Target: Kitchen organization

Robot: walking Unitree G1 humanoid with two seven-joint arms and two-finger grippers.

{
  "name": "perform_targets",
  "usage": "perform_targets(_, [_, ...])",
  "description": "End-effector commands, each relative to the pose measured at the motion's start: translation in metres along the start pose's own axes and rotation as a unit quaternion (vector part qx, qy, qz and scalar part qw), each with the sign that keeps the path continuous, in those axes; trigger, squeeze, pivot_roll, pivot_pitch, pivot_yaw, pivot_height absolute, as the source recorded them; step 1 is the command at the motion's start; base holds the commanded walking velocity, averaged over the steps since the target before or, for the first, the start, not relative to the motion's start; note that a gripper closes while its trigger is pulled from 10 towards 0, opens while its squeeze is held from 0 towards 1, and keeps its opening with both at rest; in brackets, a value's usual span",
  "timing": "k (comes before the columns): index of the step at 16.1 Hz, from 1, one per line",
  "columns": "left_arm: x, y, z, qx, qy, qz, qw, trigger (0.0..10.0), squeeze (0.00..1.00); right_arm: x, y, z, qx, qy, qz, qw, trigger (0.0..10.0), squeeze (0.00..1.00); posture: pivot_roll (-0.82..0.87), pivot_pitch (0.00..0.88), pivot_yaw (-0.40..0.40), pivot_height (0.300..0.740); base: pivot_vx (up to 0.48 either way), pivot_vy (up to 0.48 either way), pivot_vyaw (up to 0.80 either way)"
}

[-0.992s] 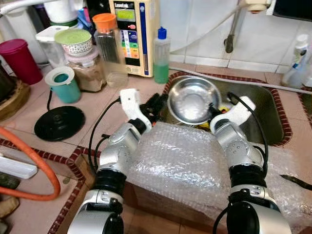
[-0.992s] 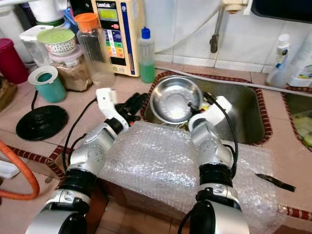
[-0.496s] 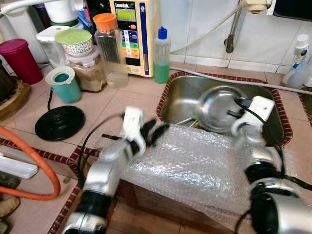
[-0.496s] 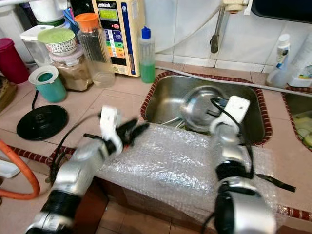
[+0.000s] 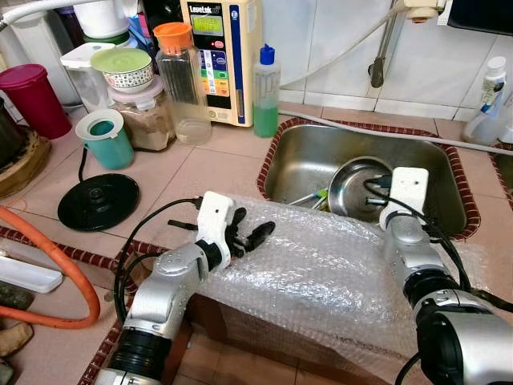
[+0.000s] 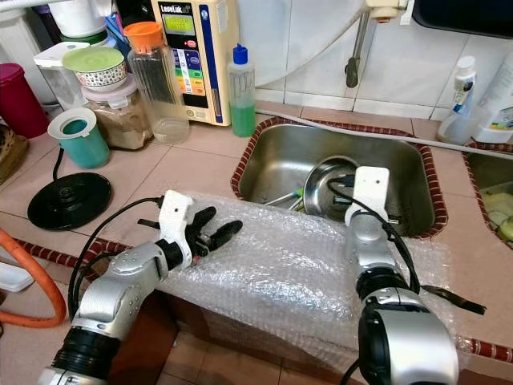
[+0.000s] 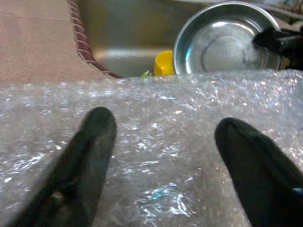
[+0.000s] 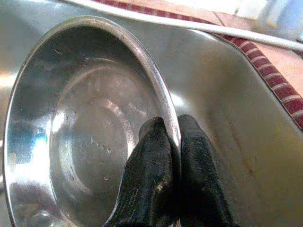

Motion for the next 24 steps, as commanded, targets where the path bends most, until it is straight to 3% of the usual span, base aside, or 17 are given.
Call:
perform_targets(1, [0.002, 0.000, 0.000, -0.007, -0.002, -0.009, 1.000, 10.0, 1.00, -0.005, 0.003, -0.001, 0.003, 0.013, 0.017, 1.000, 0.0, 0.00, 0.10, 0.000, 0.056, 0.740, 0.000, 0.000, 0.00])
perform_targets(6, [0.001, 0.027, -0.013, 0.026, 0.002, -0.013, 1.000, 10.0, 1.00, -0.018, -0.019, 0.008, -0.020, 0.041, 0.038, 0.998, 0.0, 0.00, 0.09, 0.000, 0.063, 0.740, 0.000, 0.000, 0.00])
perform_targets(8, [0.002, 0.031, -0.015, 0.031, 0.001, -0.019, 0.999, 10.0, 1.00, -0.022, -0.032, 0.012, -0.043, 0.053, 0.038, 0.997, 3.6, 0.00, 0.09, 0.000, 0.065, 0.740, 0.000, 0.000, 0.00])
perform_targets(9, [0.002, 0.033, -0.017, 0.034, 0.000, -0.019, 0.999, 10.0, 1.00, -0.022, -0.037, 0.013, -0.054, 0.054, 0.036, 0.996, 7.9, 0.00, 0.08, 0.000, 0.067, 0.740, 0.000, 0.000, 0.00])
perform_targets(10, [0.002, 0.036, -0.019, 0.036, 0.000, -0.018, 0.999, 10.0, 1.00, -0.021, -0.042, 0.014, -0.065, 0.055, 0.033, 0.996, 10.0, 0.00, 0.08, 0.000, 0.068, 0.740, 0.000, 0.000, 0.00])
perform_targets(11, [0.003, 0.037, -0.019, 0.037, -0.002, -0.019, 0.999, 10.0, 1.00, -0.020, -0.045, 0.015, -0.072, 0.054, 0.033, 0.995, 10.0, 0.22, 0.08, 0.000, 0.068, 0.740, 0.000, 0.000, 0.00])
perform_targets(12, [0.003, 0.037, -0.020, 0.037, -0.003, -0.021, 0.999, 10.0, 1.00, -0.020, -0.047, 0.015, -0.079, 0.053, 0.030, 0.995, 10.0, 1.00, 0.08, 0.000, 0.070, 0.740, 0.000, 0.000, 0.00])
perform_targets(20, [0.003, 0.040, -0.021, 0.042, -0.005, -0.021, 0.999, 10.0, 1.00, -0.014, -0.054, 0.016, -0.115, 0.049, -0.006, 0.992, 10.0, 1.00, 0.09, 0.000, 0.061, 0.740, 0.000, 0.000, 0.00])
perform_targets(24, [0.003, 0.038, -0.022, 0.037, -0.006, -0.023, 0.999, 10.0, 1.00, -0.015, -0.053, 0.014, -0.138, 0.059, -0.073, 0.986, 10.0, 1.00, 0.08, 0.000, 0.059, 0.740, 0.000, 0.000, 0.00])
Point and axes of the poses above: a point about 5 cm out from each wrist's last joint towards the gripper, its own z axis pointing back from the gripper into the wrist, its own y axis along the axis of the wrist's last joint, x = y × z, the point moved 3 cm from there along -z, pointing out of the wrist towards the gripper, and after that the axes turned 13 degrees about -z, right-handed, at the moved point
